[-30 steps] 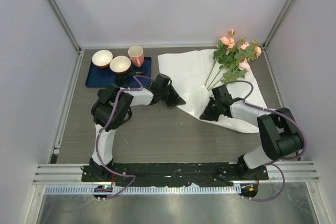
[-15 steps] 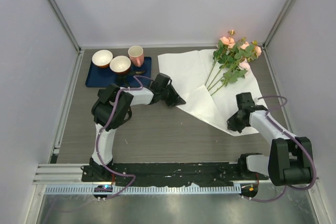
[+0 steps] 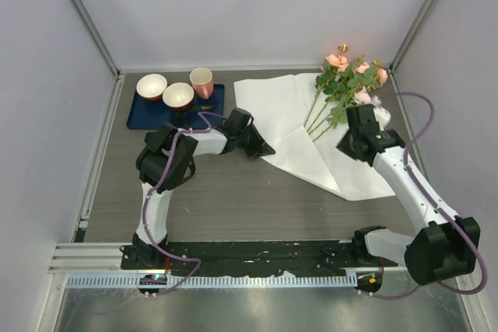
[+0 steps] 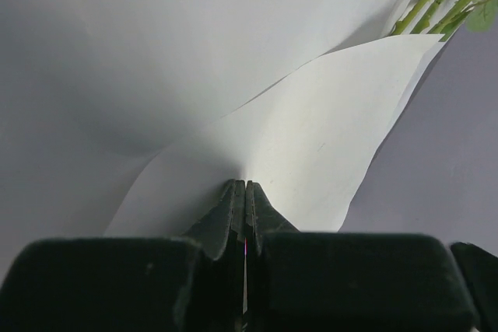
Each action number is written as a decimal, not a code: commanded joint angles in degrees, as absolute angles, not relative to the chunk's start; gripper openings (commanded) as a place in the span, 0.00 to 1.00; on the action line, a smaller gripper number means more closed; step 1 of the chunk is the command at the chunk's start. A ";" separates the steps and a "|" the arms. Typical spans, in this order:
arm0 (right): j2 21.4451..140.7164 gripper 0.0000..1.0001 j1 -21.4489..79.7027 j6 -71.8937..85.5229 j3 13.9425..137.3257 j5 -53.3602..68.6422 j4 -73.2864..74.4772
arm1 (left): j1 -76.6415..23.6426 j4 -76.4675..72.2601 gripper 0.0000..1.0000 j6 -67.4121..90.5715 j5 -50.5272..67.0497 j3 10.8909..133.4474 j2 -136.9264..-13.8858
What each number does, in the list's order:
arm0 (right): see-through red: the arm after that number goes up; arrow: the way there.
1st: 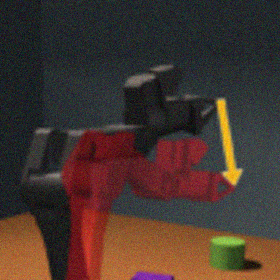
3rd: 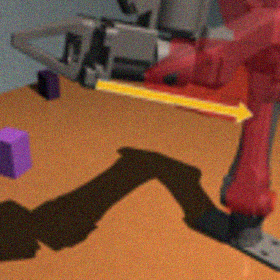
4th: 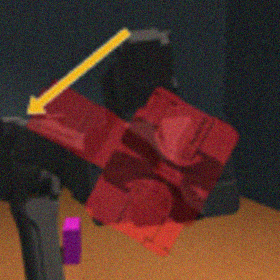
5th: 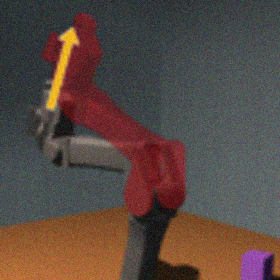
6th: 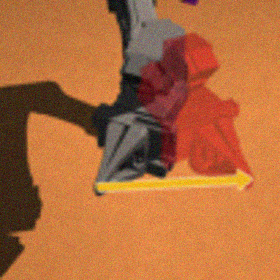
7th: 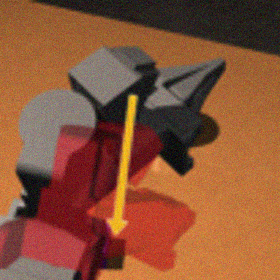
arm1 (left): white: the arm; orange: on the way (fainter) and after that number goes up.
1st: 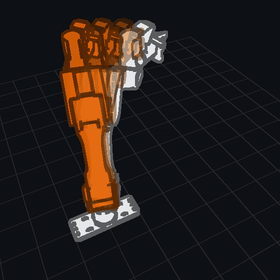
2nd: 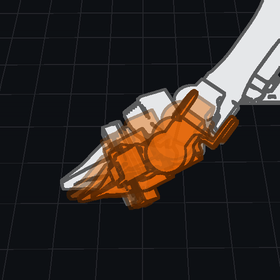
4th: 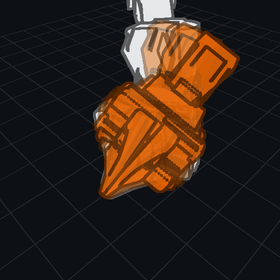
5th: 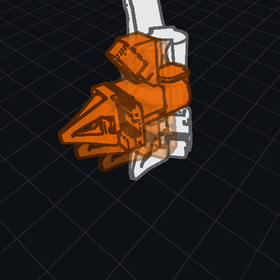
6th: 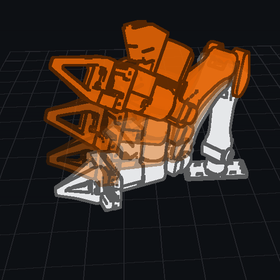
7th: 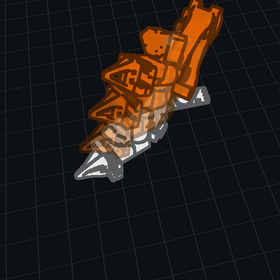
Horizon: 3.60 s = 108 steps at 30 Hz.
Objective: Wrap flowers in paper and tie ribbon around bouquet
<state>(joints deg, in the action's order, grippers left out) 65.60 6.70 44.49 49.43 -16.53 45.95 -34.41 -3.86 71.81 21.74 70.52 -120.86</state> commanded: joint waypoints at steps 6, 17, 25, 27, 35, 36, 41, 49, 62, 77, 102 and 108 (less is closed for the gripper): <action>79.71 0.08 25.39 42.34 50.47 6.59 9.78 | -34.45 7.47 0.00 67.24 13.45 68.64 -125.07; 84.89 0.00 25.49 32.53 50.96 -2.65 12.13 | -34.45 8.70 0.00 66.35 13.53 69.43 -127.00; 97.64 0.01 28.39 37.87 57.14 11.68 5.11 | -34.37 9.31 0.00 66.62 11.69 68.99 -125.51; 98.79 0.00 28.30 39.64 55.21 12.31 1.42 | -34.37 9.32 0.00 66.01 11.51 68.91 -125.25; 102.21 0.00 27.42 39.99 50.54 10.19 1.05 | -34.37 6.60 0.00 58.10 12.22 68.21 -119.19; 102.91 0.00 27.33 39.99 50.28 10.28 1.05 | -34.37 6.24 0.01 57.57 12.56 67.94 -117.09; 102.83 0.00 26.81 39.55 49.48 10.28 1.76 | -34.19 1.24 0.11 56.68 16.16 65.84 -112.59; 102.92 0.00 26.46 39.02 50.36 10.90 2.55 | -33.84 -3.16 0.00 60.46 17.68 63.99 -115.05; 101.86 0.00 26.54 38.41 50.89 10.46 3.96 | -24.79 -7.37 0.00 64.42 14.41 55.29 -119.00; 102.92 0.00 26.54 38.32 53.61 10.46 6.77 | -21.01 -1.56 0.00 66.63 10.70 49.84 -115.93; 100.02 0.00 26.72 36.57 55.28 11.60 9.22 | -30.23 -6.06 0.00 60.03 20.57 63.37 -113.64; 98.19 0.00 26.72 35.86 55.46 10.99 11.68 | -30.24 -3.26 0.00 60.29 17.06 61.00 -116.89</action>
<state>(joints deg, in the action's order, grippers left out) 101.49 26.55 37.50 54.24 12.36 6.98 -30.22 -6.00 60.18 21.04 63.22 -114.69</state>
